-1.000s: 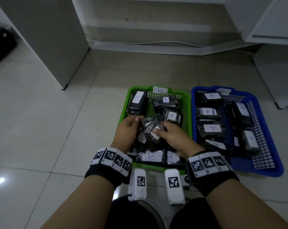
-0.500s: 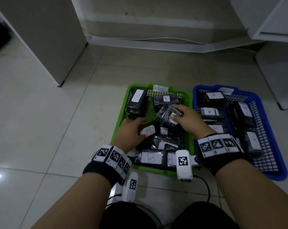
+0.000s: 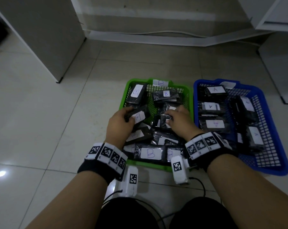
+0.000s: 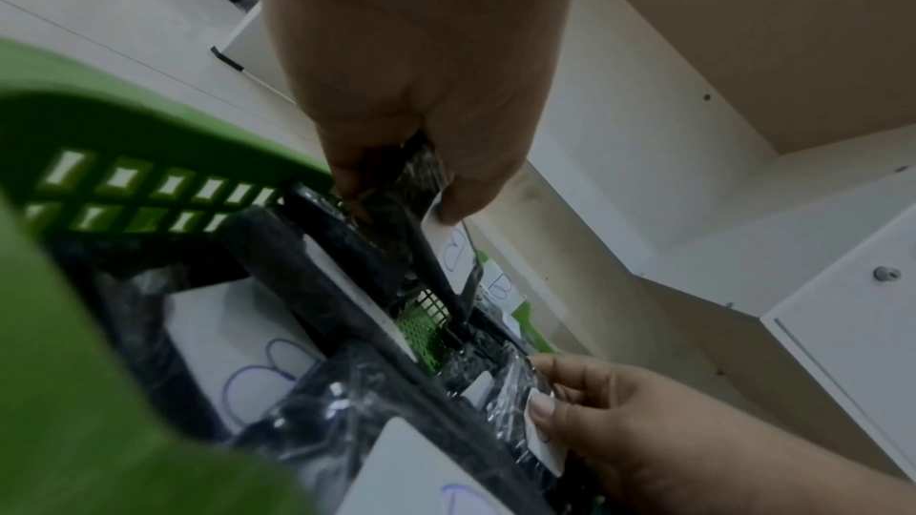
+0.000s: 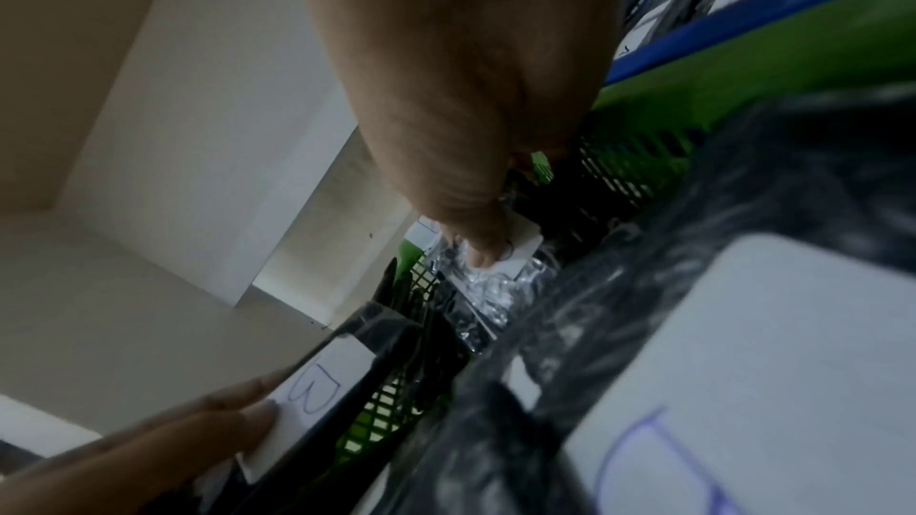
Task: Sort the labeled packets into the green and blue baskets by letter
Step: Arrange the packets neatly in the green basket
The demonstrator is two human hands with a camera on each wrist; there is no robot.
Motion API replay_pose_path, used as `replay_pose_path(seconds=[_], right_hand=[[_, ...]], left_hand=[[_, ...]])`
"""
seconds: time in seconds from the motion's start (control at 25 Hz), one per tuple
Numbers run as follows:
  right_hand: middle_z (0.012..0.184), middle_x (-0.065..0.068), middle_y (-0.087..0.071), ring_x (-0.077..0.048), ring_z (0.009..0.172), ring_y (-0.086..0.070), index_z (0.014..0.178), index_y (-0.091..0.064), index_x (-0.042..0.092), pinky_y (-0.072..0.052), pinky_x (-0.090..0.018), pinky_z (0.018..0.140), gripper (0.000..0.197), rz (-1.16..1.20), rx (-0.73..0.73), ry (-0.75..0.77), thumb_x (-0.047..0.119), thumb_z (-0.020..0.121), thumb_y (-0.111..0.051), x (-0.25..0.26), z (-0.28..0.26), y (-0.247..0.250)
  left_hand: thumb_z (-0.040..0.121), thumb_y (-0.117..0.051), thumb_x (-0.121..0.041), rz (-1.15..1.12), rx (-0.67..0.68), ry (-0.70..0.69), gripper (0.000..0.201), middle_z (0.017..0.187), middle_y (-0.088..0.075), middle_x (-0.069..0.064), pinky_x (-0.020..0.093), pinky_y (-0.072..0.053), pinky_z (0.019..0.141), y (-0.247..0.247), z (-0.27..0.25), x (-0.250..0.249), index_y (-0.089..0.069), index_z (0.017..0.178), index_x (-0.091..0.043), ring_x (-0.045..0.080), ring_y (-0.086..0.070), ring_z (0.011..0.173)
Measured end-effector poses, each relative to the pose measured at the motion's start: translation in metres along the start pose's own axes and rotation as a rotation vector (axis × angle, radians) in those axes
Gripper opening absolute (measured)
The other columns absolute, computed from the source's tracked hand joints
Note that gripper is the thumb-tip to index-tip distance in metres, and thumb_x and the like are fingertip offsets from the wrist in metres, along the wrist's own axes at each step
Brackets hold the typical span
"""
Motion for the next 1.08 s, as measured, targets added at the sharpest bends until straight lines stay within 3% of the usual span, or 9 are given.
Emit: replay_pose_path(seconds=[0.2,0.4,0.52,0.6,0.72,0.8,0.88,0.96,1.08], right_hand=[[0.110,-0.007,-0.058,-0.022,0.101,-0.048,0.105,-0.055,0.015,-0.041,-0.026,0.073,0.020,0.025,-0.147,0.004,0.002,0.089,-0.054,-0.008,0.001,0.007],[0.115,-0.011,-0.049,-0.027,0.109,-0.044,0.106,-0.056,0.011,-0.040,-0.029,0.082,0.020,-0.050,-0.182,0.023,0.007,0.087,-0.060,-0.010,-0.002,0.008],[0.118,-0.008,-0.048,-0.025,0.117,-0.037,0.115,-0.062,0.014,-0.038,-0.033,0.096,0.028,-0.117,-0.233,0.041,0.026,0.089,-0.061,-0.001,-0.007,0.017],[0.120,-0.002,-0.053,-0.020,0.116,-0.043,0.124,-0.059,0.021,-0.039,-0.031,0.095,0.036,0.120,-0.173,0.063,0.036,0.091,-0.058,0.013,-0.011,0.018],[0.092,0.010,-0.058,-0.012,0.086,-0.057,0.117,-0.058,0.031,-0.047,-0.025,0.073,0.031,0.492,0.020,0.065,0.027,0.087,-0.066,0.025,-0.014,0.008],[0.080,0.003,-0.058,-0.020,0.069,-0.060,0.102,-0.059,0.028,-0.053,-0.035,0.065,0.020,0.567,-0.009,0.010,0.019,0.086,-0.066,0.014,-0.013,0.011],[0.084,-0.002,-0.062,-0.027,0.073,-0.065,0.093,-0.057,0.031,-0.058,-0.043,0.071,0.018,0.582,-0.049,-0.060,0.017,0.086,-0.066,-0.001,-0.013,0.016],[0.095,-0.008,-0.065,-0.028,0.082,-0.066,0.087,-0.055,0.035,-0.058,-0.045,0.074,0.021,0.596,-0.038,-0.109,0.018,0.086,-0.067,-0.010,-0.018,0.018],[0.106,-0.007,-0.062,-0.023,0.087,-0.062,0.092,-0.054,0.028,-0.053,-0.033,0.062,0.017,0.572,0.032,-0.123,0.018,0.086,-0.066,-0.010,-0.034,0.016]], left_hand=[[0.089,-0.057,-0.018,0.060,0.033,0.011,0.029,0.112,-0.068,0.002,0.019,-0.040,0.078,-0.004,-0.002,0.007,-0.063,0.117,-0.024,0.019,-0.062,0.099],[0.090,-0.055,-0.019,0.041,0.041,0.034,0.027,0.108,-0.066,0.002,0.021,-0.038,0.074,-0.007,0.000,0.003,-0.057,0.117,-0.022,0.023,-0.060,0.097],[0.091,-0.055,-0.023,-0.041,0.067,0.041,0.021,0.104,-0.062,-0.001,0.024,-0.037,0.074,-0.014,0.003,0.001,-0.052,0.111,-0.020,0.021,-0.058,0.092],[0.091,-0.057,-0.024,-0.129,0.154,0.004,0.017,0.104,-0.061,-0.007,0.024,-0.040,0.079,-0.027,0.004,-0.005,-0.053,0.108,-0.022,0.016,-0.059,0.096],[0.094,-0.052,-0.030,-0.165,0.182,-0.024,0.015,0.099,-0.063,-0.003,0.027,-0.043,0.078,-0.031,0.004,-0.011,-0.054,0.106,-0.021,0.019,-0.060,0.093],[0.099,-0.037,-0.036,0.275,0.109,-0.117,0.026,0.101,-0.065,0.006,0.034,-0.042,0.077,-0.023,0.001,-0.012,-0.051,0.110,-0.016,0.027,-0.059,0.094],[0.100,-0.027,-0.039,0.798,0.132,-0.214,0.036,0.113,-0.062,0.006,0.039,-0.038,0.085,-0.027,-0.006,-0.007,-0.051,0.115,-0.017,0.027,-0.054,0.107],[0.098,-0.021,-0.046,0.977,0.249,-0.224,0.043,0.127,-0.054,0.001,0.042,-0.033,0.092,-0.034,-0.011,0.004,-0.046,0.127,-0.024,0.023,-0.043,0.121],[0.096,-0.023,-0.050,0.994,0.341,-0.193,0.045,0.134,-0.048,0.005,0.045,-0.030,0.097,-0.041,-0.014,0.006,-0.033,0.137,-0.034,0.026,-0.035,0.126]])
Point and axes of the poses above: each hand's wrist, its own z-axis towards the middle knuckle, its own y-axis out of the back of the hand, x = y × z, the point moved 9 cm from there along z, towards the middle knuckle
